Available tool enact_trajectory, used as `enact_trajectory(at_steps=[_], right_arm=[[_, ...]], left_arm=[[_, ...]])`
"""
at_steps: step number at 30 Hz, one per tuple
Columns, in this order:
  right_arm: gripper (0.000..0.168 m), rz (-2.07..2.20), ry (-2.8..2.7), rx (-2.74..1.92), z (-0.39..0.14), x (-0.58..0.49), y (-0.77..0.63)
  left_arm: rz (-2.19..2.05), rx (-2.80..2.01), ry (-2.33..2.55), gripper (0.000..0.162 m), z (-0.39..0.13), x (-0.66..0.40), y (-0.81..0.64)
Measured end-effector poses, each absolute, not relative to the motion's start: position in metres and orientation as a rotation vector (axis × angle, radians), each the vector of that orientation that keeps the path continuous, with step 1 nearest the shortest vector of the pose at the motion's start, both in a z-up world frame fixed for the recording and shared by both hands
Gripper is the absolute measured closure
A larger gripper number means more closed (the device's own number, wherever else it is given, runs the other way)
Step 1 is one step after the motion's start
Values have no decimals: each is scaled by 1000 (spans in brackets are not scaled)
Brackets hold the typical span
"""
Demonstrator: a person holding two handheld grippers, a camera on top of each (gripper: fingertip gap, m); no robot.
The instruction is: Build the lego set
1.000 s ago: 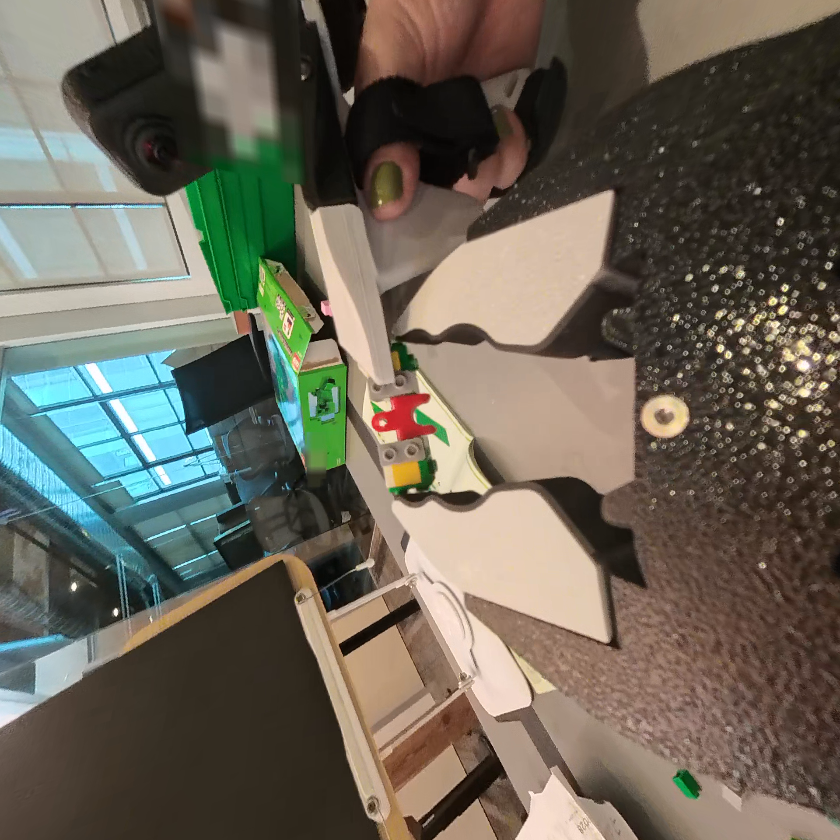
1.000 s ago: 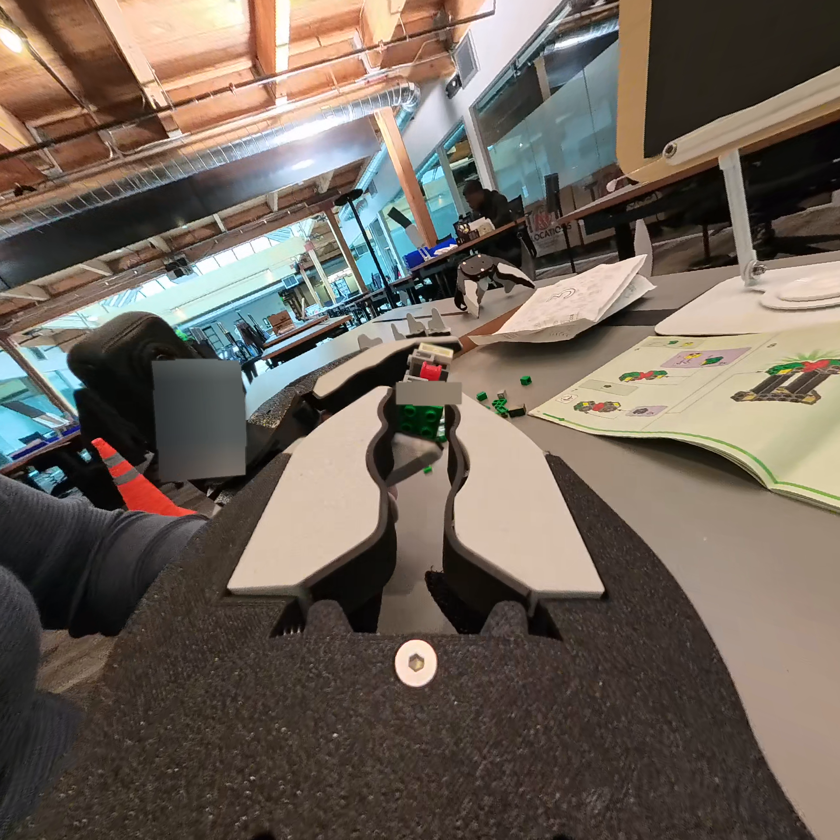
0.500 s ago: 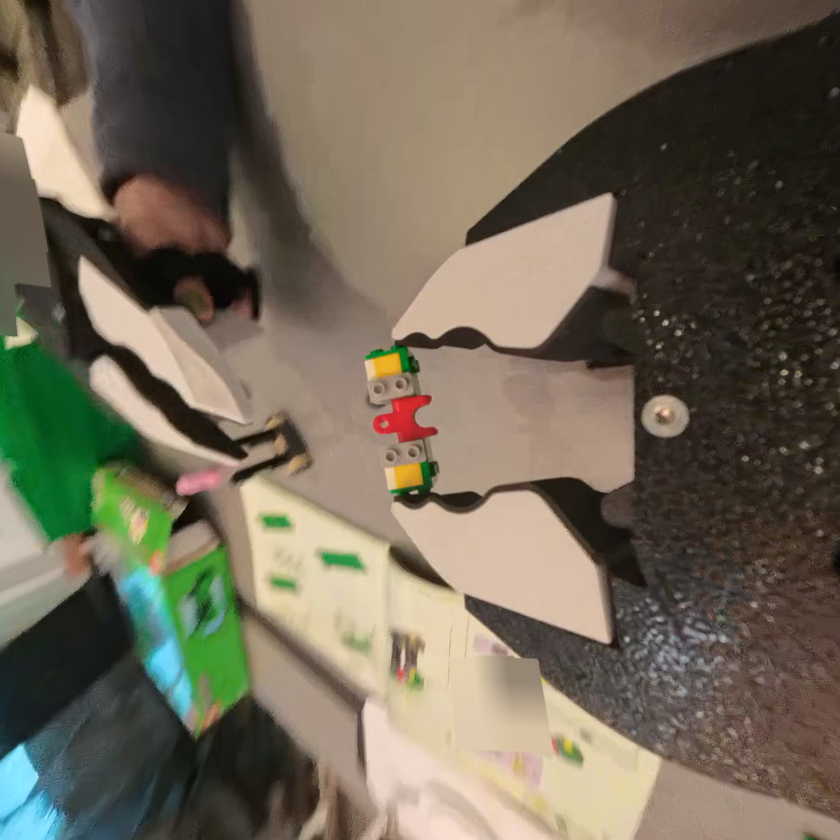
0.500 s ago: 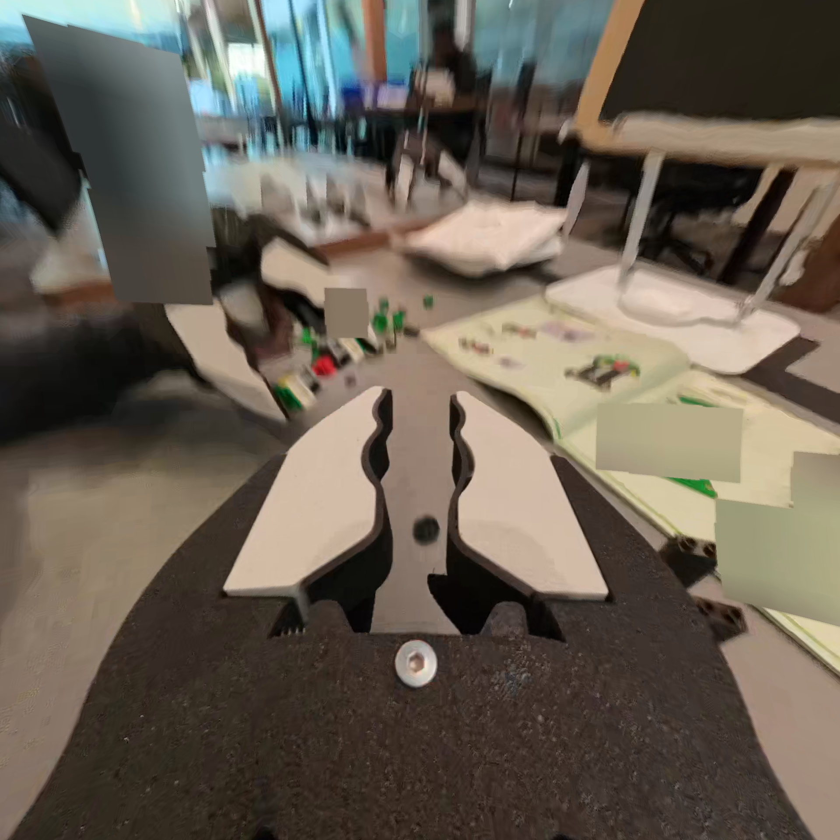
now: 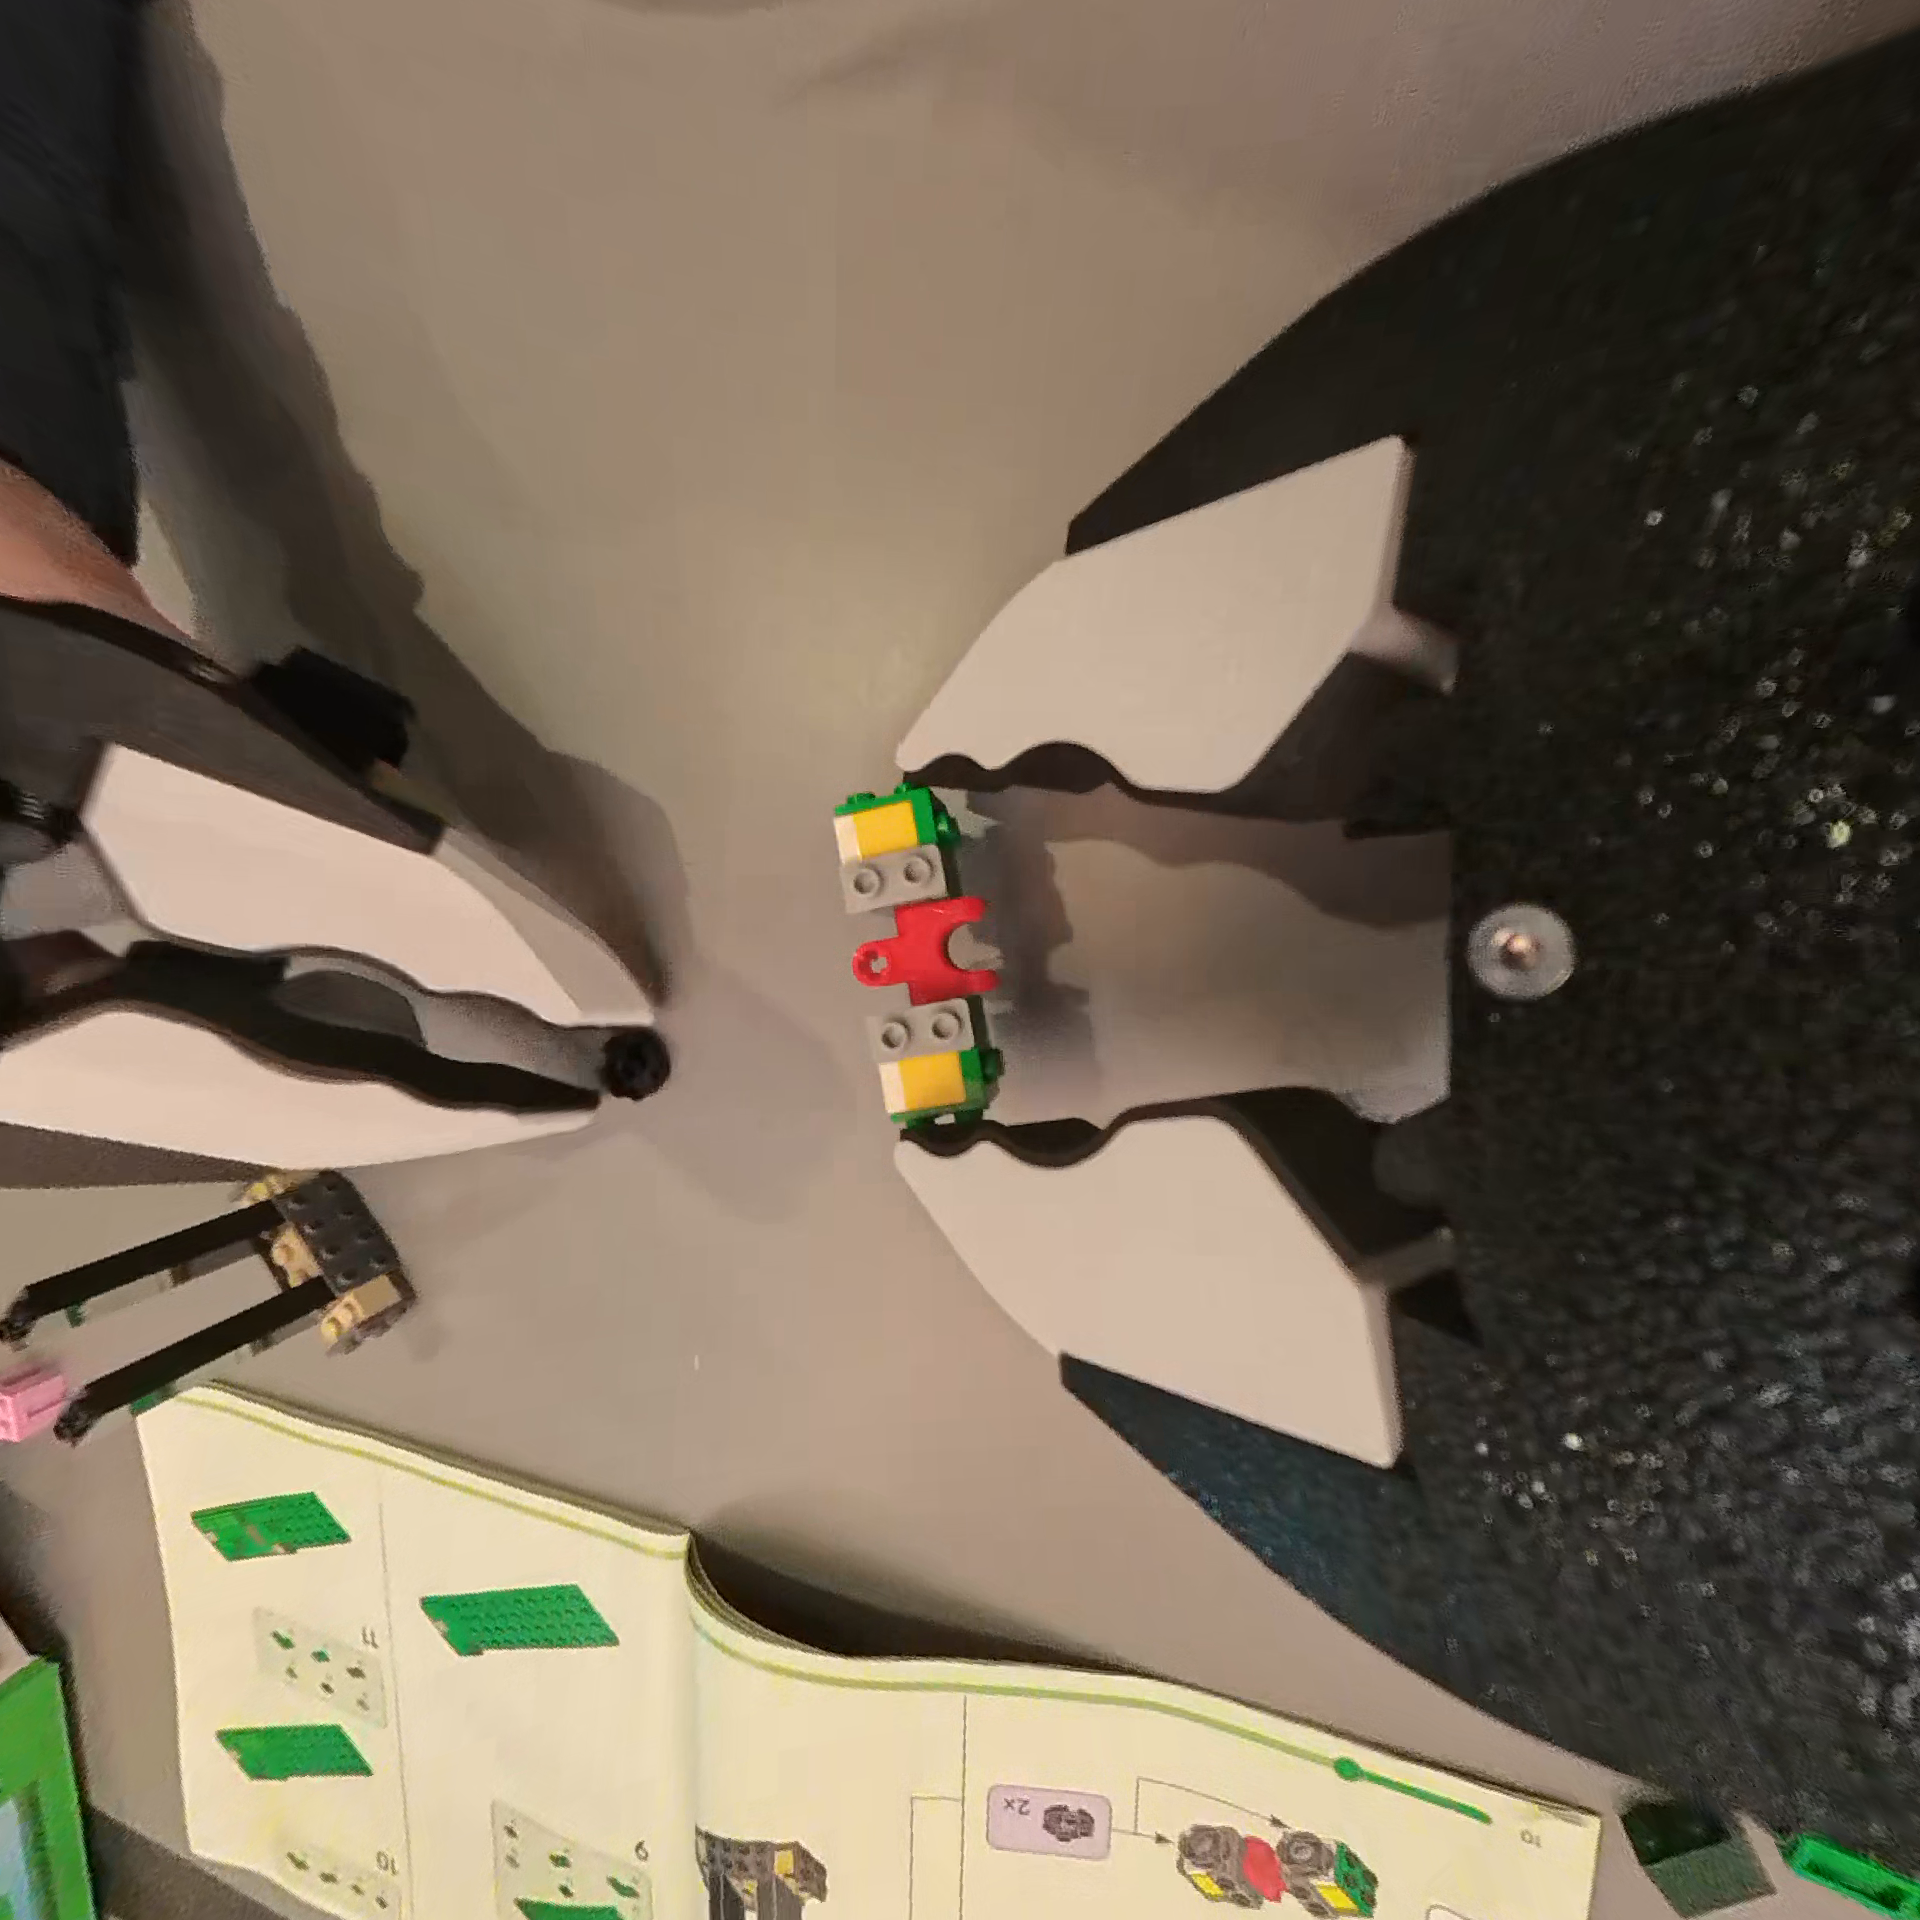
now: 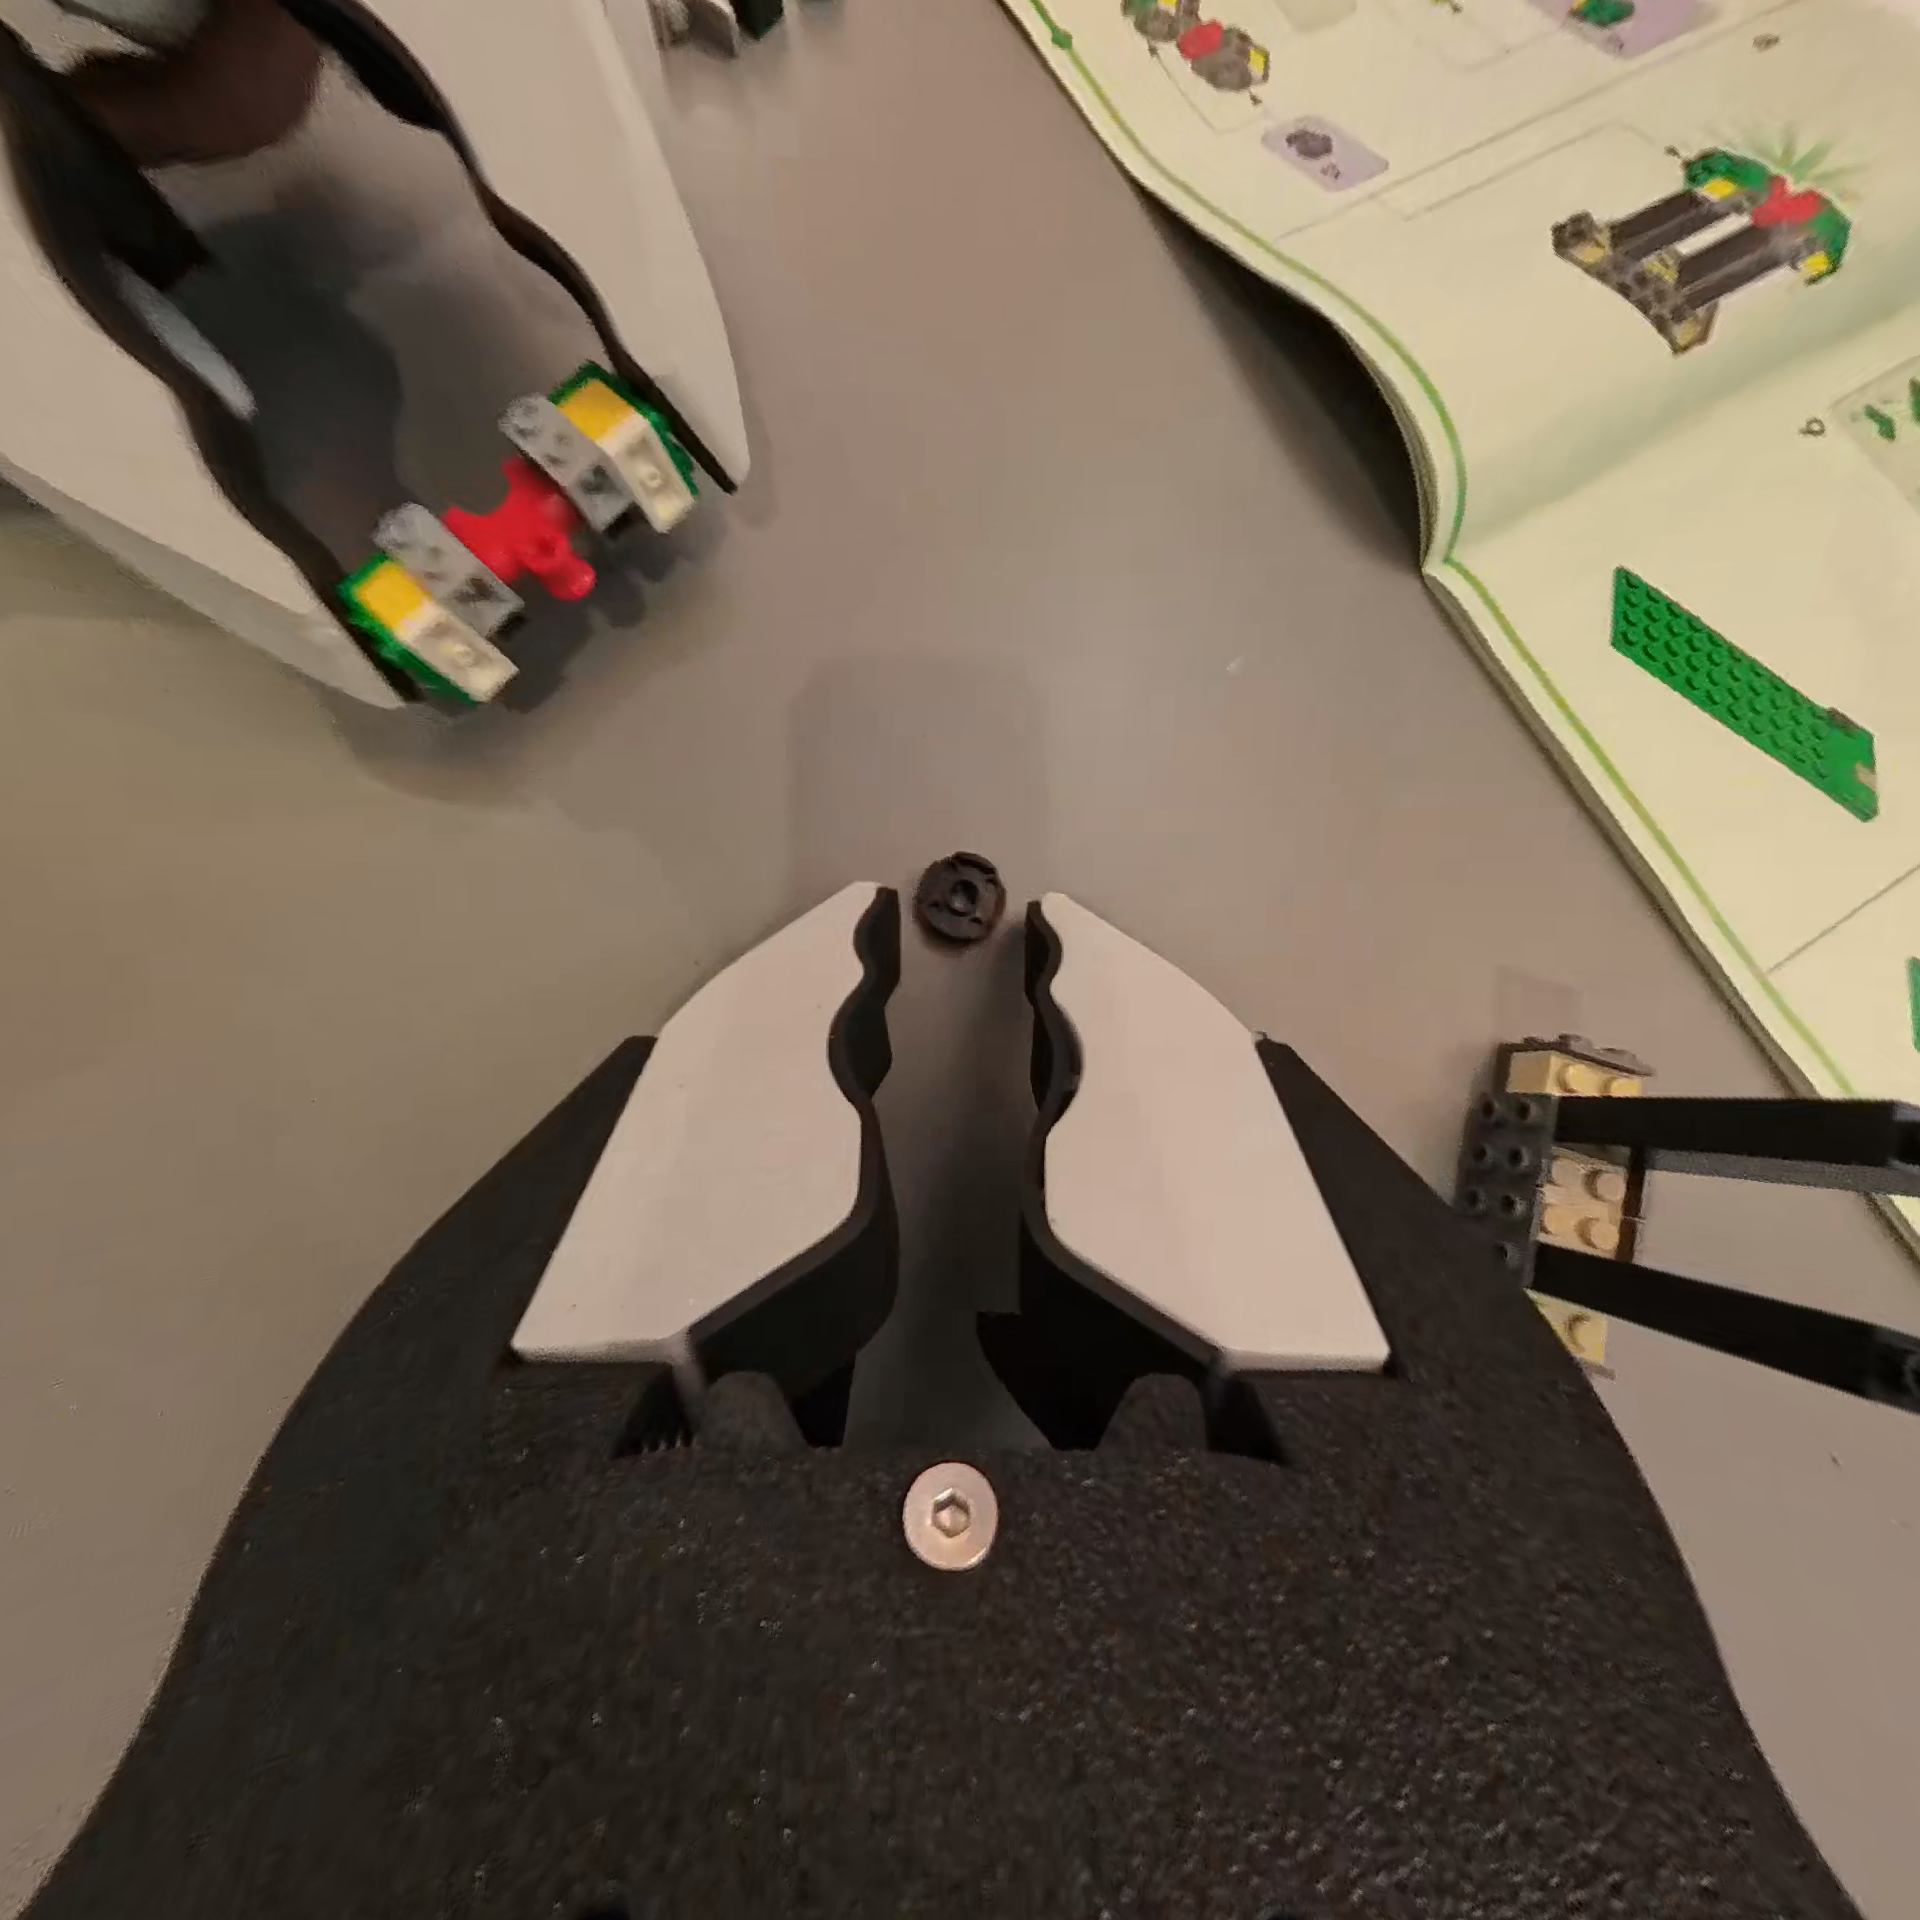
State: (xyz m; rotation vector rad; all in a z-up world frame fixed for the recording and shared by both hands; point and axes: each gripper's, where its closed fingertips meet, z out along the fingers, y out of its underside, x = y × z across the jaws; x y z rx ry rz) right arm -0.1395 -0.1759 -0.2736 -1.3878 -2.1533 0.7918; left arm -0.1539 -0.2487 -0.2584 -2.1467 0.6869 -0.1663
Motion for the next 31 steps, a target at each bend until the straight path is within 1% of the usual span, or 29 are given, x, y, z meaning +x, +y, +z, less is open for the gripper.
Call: enact_trajectory(at_steps=[1,5,7,9,14,16,19,22,26,31], right_arm=[[145,754,-2152,-1388,-276,-140,-173],[147,768,-2151,-1391,-276,-144,-176],[152,803,-2153,-1407,-277,-144,-178],[152,820,-2159,-1404,-277,-143,-178],[152,1052,-2093,-1366,-263,-140,-181],[153,1222,-2017,-1299,-242,-140,-185],[153,1502,-1887,-1134,-196,-134,-195],[153,1684,-1819,-974,-155,-122,-206],[153,1739,-1866,-870,-127,-114,-215],[153,1727,-1959,-645,-75,-112,-213]], left_arm=[[-172,-2138,686,101,-257,-153,-248],[-166,-2118,693,101,-254,-151,-248],[-167,-2101,691,101,-253,-150,-247],[-168,-2076,684,101,-250,-150,-245],[-191,-1975,622,101,-236,-150,-240],[-206,-1883,574,101,-222,-148,-236],[-288,-1680,469,101,-191,-143,-232],[-370,-1483,386,101,-165,-140,-232],[-453,-1318,368,101,-138,-132,-231],[-424,-1145,333,102,-84,-134,-221]])
